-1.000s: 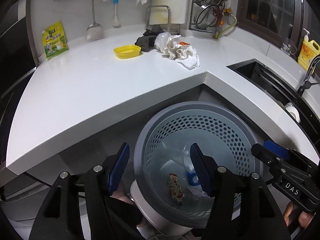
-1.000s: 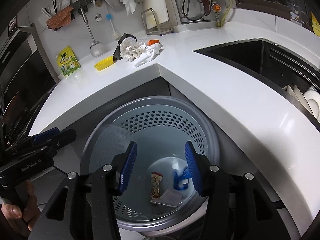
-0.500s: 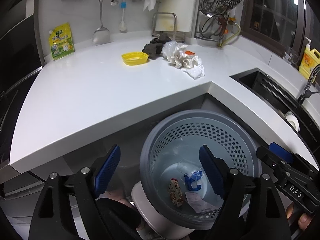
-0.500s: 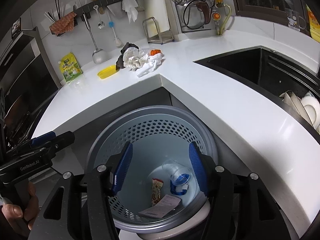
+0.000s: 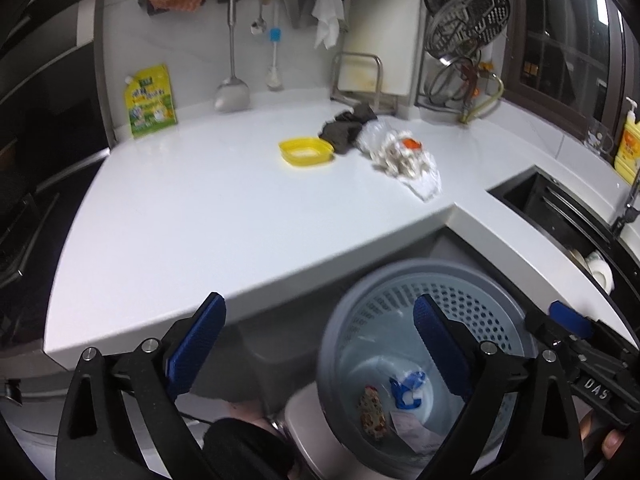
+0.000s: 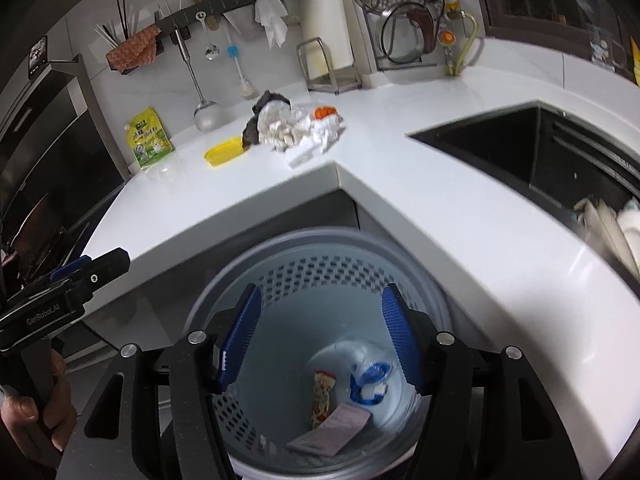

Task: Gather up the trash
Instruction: 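Open the right tool to drop the strap while the left releases the cup into the bin, then move both tools up over the countertop toward the orange peel and yellow lid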

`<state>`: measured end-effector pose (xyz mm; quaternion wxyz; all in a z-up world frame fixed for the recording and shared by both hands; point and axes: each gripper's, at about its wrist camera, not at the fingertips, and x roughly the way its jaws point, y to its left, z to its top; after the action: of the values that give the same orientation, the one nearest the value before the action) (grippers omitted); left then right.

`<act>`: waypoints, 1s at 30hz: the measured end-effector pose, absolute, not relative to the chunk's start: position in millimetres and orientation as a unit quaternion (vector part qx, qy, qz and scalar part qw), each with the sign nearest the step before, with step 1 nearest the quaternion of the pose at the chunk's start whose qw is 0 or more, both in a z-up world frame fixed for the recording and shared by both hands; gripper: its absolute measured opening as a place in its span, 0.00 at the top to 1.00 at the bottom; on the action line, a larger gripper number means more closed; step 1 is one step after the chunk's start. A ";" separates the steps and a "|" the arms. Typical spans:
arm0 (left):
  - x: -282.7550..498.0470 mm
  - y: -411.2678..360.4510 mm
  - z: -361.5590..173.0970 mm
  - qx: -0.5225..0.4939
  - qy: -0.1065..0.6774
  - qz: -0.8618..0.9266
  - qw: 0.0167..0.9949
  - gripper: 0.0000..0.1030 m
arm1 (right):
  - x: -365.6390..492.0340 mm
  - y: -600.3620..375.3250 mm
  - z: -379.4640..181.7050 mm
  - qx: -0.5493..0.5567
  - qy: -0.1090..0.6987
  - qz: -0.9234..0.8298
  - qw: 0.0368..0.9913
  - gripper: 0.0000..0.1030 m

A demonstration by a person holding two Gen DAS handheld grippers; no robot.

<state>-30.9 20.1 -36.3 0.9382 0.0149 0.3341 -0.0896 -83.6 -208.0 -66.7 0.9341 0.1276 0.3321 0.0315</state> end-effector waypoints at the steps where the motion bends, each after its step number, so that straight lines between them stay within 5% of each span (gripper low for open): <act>1: -28.5 20.8 -33.6 0.016 0.329 -0.086 0.940 0.08 | -80.8 -208.5 -63.7 0.126 0.327 0.033 0.936 0.39; 30: 134.3 12.8 -15.1 0.015 0.315 -0.029 0.948 0.06 | 127.2 -228.5 -7.1 0.028 0.336 0.038 0.941 0.35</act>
<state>134.3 12.8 -15.1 0.9484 0.0154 0.3153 -0.0285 127.2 -228.5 -7.1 0.9406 0.0283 0.3363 0.0378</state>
